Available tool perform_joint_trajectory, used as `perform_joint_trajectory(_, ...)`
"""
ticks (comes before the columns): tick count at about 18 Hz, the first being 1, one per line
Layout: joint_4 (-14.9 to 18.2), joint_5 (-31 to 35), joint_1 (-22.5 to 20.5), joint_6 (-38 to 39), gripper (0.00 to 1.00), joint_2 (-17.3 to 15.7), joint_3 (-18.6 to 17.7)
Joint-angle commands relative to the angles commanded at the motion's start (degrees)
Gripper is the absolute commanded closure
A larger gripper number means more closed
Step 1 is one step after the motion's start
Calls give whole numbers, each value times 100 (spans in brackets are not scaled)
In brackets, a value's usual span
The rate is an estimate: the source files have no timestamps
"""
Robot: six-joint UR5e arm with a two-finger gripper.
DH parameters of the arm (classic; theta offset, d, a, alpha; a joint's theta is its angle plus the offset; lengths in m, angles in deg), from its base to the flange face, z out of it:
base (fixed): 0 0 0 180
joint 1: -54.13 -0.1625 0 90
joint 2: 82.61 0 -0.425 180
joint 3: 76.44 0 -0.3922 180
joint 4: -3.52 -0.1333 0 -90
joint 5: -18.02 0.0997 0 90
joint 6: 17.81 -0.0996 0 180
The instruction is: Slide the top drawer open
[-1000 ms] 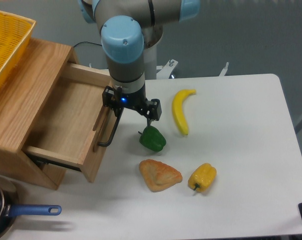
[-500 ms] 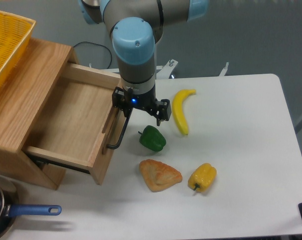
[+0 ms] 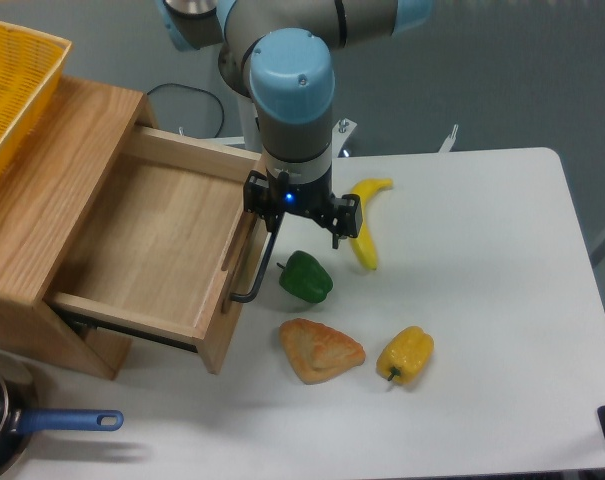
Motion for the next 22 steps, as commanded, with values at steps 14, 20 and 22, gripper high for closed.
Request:
perform_joint_trajectory(14,9,-185,-517,-87,0,-352,0)
perform_joint_trajectory(20,-114,-185,-1344,-1843,0,-203,-18)
perform_joint_trajectory(22,-202,-185,-1520,-2231,0,-97,-18)
